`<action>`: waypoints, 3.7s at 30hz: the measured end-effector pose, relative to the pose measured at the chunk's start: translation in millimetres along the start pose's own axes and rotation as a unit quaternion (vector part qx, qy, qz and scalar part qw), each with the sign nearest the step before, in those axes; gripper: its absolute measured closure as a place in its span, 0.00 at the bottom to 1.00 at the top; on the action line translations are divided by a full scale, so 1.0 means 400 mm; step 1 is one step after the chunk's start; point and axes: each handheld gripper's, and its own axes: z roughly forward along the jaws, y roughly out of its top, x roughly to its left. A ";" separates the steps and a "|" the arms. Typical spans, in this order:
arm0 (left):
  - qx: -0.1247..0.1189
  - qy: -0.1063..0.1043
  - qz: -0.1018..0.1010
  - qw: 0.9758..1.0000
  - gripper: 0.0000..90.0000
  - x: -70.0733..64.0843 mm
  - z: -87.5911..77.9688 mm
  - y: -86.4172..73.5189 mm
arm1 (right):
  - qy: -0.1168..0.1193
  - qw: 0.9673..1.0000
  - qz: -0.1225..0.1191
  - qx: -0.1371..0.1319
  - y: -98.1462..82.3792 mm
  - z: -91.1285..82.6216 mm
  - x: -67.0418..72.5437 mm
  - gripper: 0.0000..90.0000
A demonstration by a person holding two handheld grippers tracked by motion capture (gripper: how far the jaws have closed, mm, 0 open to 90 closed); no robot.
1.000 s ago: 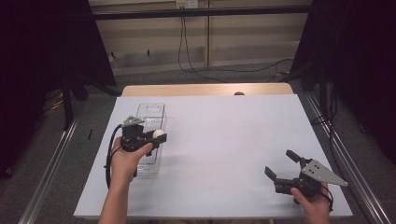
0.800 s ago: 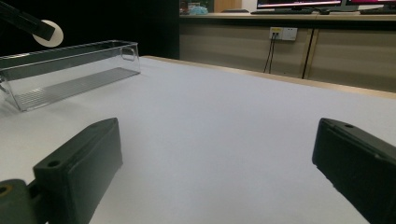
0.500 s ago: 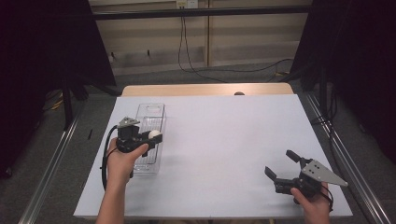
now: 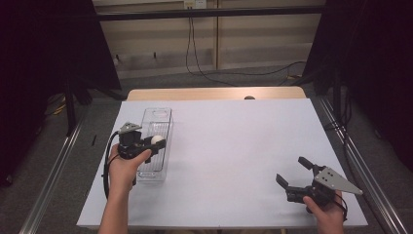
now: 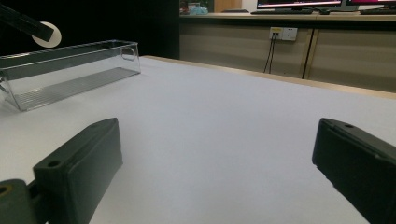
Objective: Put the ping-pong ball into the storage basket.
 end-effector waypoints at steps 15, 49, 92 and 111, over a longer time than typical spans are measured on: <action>-0.006 0.014 -0.004 1.000 0.57 0.018 -0.006 -0.004 | 0.002 1.000 0.001 0.000 0.000 0.001 0.001 0.01; -0.006 0.032 -0.009 0.999 0.57 0.043 0.013 -0.036 | 0.004 1.000 -0.004 0.001 0.001 0.006 0.005 0.01; 0.008 0.047 -0.015 0.999 0.57 0.057 0.037 -0.035 | 0.006 1.000 -0.005 0.001 0.002 0.008 0.005 0.01; 0.021 0.058 0.003 0.998 0.57 0.059 0.052 -0.031 | 0.008 1.000 -0.008 -0.002 0.005 0.007 0.006 0.01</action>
